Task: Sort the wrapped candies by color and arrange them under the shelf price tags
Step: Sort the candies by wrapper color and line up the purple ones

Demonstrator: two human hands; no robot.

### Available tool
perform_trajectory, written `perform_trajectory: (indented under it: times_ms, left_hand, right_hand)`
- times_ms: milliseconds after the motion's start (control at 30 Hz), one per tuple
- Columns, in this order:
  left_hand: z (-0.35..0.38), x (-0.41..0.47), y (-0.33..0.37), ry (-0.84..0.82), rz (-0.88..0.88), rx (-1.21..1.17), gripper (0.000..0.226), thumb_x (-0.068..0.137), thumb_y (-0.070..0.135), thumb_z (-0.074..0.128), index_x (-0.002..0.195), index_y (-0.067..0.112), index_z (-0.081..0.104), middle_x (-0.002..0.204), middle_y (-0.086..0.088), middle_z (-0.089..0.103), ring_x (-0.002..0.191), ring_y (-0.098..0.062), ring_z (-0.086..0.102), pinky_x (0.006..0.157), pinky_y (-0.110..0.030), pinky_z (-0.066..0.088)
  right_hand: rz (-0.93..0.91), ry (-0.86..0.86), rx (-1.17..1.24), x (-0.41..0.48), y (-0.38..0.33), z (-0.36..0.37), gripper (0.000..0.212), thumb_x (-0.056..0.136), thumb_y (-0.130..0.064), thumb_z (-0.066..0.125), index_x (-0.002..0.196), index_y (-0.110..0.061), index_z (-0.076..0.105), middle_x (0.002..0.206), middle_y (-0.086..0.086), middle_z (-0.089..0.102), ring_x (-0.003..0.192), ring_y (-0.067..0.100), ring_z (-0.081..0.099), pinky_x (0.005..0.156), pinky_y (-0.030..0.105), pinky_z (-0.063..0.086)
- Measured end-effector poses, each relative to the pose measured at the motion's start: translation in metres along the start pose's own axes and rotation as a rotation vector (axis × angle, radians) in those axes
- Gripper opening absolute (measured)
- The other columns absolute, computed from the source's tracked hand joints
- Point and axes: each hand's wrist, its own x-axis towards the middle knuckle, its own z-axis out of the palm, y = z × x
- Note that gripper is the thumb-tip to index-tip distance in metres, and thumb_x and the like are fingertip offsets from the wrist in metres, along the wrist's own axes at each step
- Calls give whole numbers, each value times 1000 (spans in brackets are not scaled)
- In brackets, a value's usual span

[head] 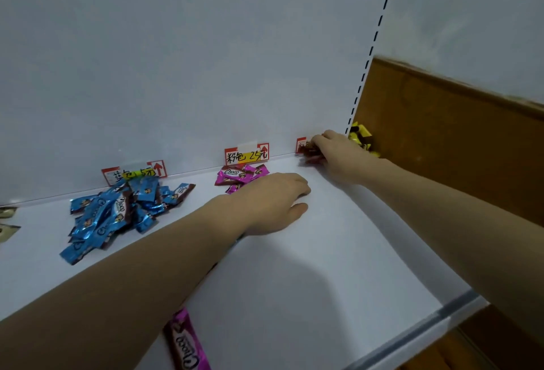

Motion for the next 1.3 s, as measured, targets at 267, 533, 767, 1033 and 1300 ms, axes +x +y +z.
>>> perform_trajectory:
  times_ms: [267,533,767,1033,1300]
  left_hand:
    - [6,1,-12,1,23,-93,49,105,39,42,152,25,40,161,10,32,146,-9,31,117,-25,22]
    - [-3,-7,-12,-24,26,-24,49,102,41,48,148,26,45,155,9,41,140,-12,40,117,-31,33]
    - [-23,-70,-19,76,-18,-8,50,102,45,45,149,26,44,155,10,41,141,-10,37,117,-31,31]
    - [-30,-176,-57,148,-154,59,45,101,43,48,145,32,48,150,17,44,136,-1,38,110,-18,25]
    - [-26,-234,-56,232,-143,3,37,100,39,51,137,34,55,141,20,50,129,2,42,103,-15,30]
  right_hand:
    - [-49,-199,250,5,20,-24,59,82,-19,81,135,-23,55,127,-2,59,115,20,57,100,33,47]
    - [-43,-288,88,-13,9,-31,75,81,-11,78,146,-26,44,142,2,49,128,26,50,105,35,45]
    - [-145,-40,70,-64,-32,-27,54,87,-21,67,139,-22,52,137,3,53,125,22,47,105,35,41]
    - [-332,-51,300,-125,-134,-24,39,99,-38,55,138,-34,50,138,-15,50,126,5,41,107,28,37]
    - [-398,-31,203,-110,-167,-10,23,101,-31,55,122,-35,64,121,-11,52,112,9,44,94,28,43]
